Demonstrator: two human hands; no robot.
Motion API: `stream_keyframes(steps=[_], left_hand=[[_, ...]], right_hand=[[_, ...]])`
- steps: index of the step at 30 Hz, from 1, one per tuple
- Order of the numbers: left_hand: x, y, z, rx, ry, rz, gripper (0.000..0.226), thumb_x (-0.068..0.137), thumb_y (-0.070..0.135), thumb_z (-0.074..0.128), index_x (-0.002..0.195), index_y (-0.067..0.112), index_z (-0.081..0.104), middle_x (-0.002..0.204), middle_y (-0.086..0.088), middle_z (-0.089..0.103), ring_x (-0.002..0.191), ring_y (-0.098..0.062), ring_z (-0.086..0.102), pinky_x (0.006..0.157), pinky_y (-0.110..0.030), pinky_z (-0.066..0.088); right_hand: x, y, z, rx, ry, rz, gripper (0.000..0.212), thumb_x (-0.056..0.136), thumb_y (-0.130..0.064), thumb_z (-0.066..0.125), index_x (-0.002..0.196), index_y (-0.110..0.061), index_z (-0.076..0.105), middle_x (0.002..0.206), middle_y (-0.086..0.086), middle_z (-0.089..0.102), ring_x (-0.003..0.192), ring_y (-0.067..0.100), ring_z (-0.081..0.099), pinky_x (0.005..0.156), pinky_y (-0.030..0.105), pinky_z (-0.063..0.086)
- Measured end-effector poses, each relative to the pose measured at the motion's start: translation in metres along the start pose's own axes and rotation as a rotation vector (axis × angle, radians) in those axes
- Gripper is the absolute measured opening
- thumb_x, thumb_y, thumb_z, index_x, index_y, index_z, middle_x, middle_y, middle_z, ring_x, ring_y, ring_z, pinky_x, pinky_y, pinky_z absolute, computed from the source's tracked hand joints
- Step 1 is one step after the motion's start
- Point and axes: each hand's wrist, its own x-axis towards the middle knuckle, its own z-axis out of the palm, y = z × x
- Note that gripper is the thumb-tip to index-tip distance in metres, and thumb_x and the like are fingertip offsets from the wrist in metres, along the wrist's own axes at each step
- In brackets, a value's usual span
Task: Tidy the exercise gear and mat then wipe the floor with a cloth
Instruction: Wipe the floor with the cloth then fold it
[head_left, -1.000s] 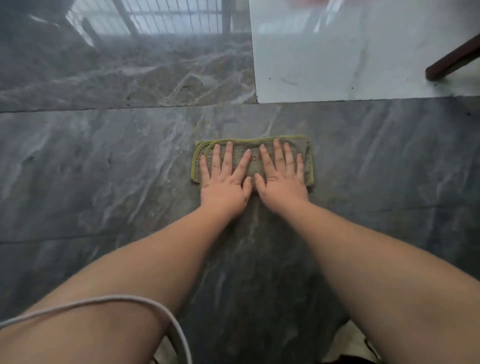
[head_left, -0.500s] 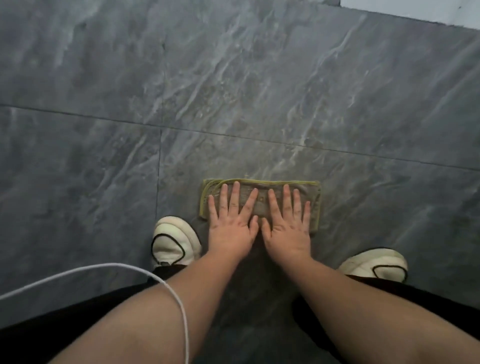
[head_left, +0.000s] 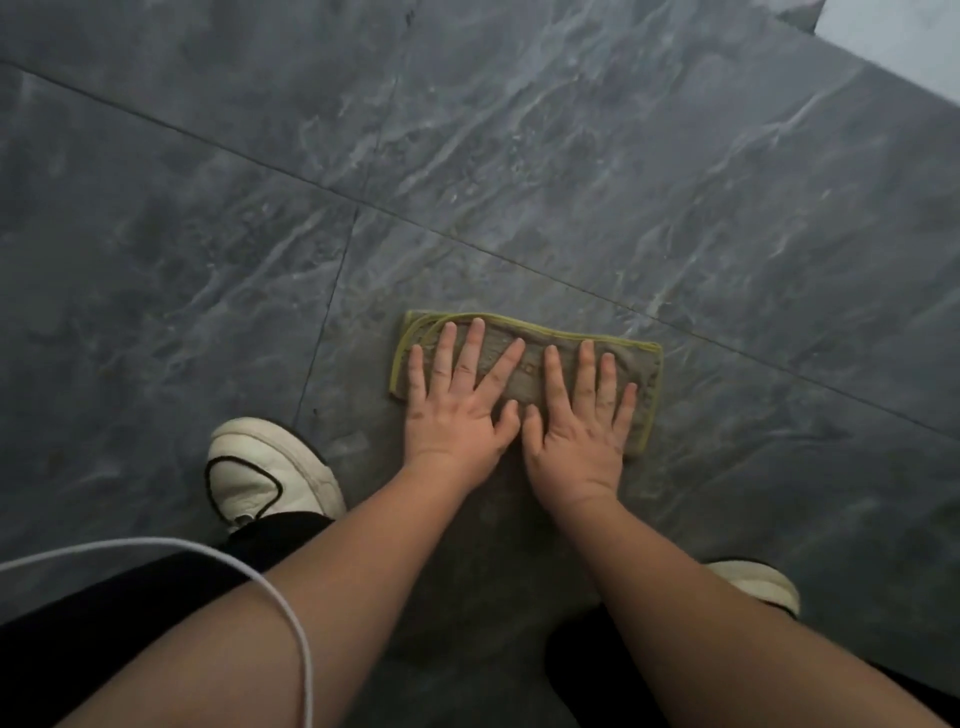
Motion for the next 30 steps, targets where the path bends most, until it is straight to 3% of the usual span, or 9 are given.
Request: stream_keyframes(steps=[5,12,17,23,30], left_hand=[[0.078,-0.020,-0.043,0.073,0.006,0.044,0.073,0.089,0.058,0.032,0.154,0.045,0.001,0.167,-0.002,-0.005,0.153,-0.027,-0.006,0.120,-0.058,-0.006],[0.222,-0.027,-0.110,0.147,0.078,0.179,0.071,0.090,0.059,0.025,0.154,0.046,-0.001,0.167,-0.001,-0.009,0.153,-0.026,-0.009,0.119,-0.057,-0.008],[0.325,-0.023,-0.160,0.183,0.030,0.227,0.068,0.095,0.060,0.022,0.152,0.047,-0.012,0.164,-0.001,-0.021,0.151,-0.025,-0.019,0.117,-0.057,-0.013],[0.400,-0.018,-0.200,0.188,-0.074,0.299,0.067,0.097,0.060,0.022,0.151,0.048,-0.016,0.162,-0.001,-0.028,0.148,-0.026,-0.027,0.115,-0.058,-0.018],[0.405,-0.016,-0.205,0.202,-0.120,0.321,0.068,0.098,0.058,0.023,0.151,0.046,-0.018,0.161,-0.001,-0.030,0.147,-0.028,-0.029,0.114,-0.059,-0.019]], right_hand=[[0.071,-0.025,-0.032,-0.004,0.080,0.012,0.072,0.090,-0.050,0.036,0.156,-0.034,0.012,0.166,0.005,0.008,0.153,0.027,0.002,0.121,0.056,-0.002],[0.196,-0.046,-0.093,0.023,0.156,0.105,0.071,0.092,-0.052,0.027,0.156,-0.037,0.001,0.167,0.000,-0.007,0.152,0.023,-0.010,0.120,0.053,-0.009],[0.296,-0.046,-0.148,0.058,0.201,0.098,0.072,0.091,-0.053,0.027,0.156,-0.039,0.000,0.167,-0.001,-0.008,0.152,0.021,-0.012,0.120,0.053,-0.010],[0.362,-0.043,-0.188,0.078,0.135,0.097,0.069,0.096,-0.053,0.024,0.155,-0.040,-0.009,0.165,-0.004,-0.018,0.150,0.019,-0.021,0.119,0.051,-0.015],[0.369,-0.040,-0.202,0.053,-0.014,0.092,0.069,0.099,-0.054,0.023,0.154,-0.038,-0.014,0.163,-0.002,-0.025,0.149,0.021,-0.026,0.119,0.052,-0.015]])
